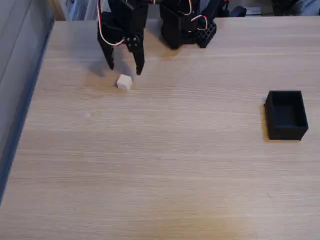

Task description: Pick a white block and place it in the black box.

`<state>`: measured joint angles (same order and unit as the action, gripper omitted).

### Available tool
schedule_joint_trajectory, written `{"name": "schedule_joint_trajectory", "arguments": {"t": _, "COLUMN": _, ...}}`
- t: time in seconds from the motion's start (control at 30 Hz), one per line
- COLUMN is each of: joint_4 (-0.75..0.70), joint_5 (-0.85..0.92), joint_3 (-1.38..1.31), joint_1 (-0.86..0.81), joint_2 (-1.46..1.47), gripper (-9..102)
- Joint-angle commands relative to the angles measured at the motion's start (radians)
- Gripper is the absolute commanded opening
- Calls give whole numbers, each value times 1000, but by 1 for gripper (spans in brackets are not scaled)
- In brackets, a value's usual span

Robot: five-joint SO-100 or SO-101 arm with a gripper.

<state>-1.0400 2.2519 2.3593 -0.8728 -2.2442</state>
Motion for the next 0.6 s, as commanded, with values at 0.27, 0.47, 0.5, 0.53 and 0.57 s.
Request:
{"name": "schedule_joint_trajectory", "arguments": {"t": 0.27, "joint_4": 48, "joint_5": 52, "joint_3": -69, "joint_1": -51, "joint_2": 91, "gripper": 33}}
{"name": "schedule_joint_trajectory", "arguments": {"t": 0.47, "joint_4": 51, "joint_5": 54, "joint_3": -74, "joint_1": -46, "joint_2": 114, "gripper": 33}}
{"name": "schedule_joint_trajectory", "arguments": {"t": 0.5, "joint_4": 55, "joint_5": 54, "joint_3": -74, "joint_1": -44, "joint_2": 120, "gripper": 33}}
{"name": "schedule_joint_trajectory", "arguments": {"t": 0.53, "joint_4": 60, "joint_5": 52, "joint_3": -74, "joint_1": -44, "joint_2": 124, "gripper": 33}}
{"name": "schedule_joint_trajectory", "arguments": {"t": 0.57, "joint_4": 66, "joint_5": 52, "joint_3": -74, "joint_1": -43, "joint_2": 130, "gripper": 32}}
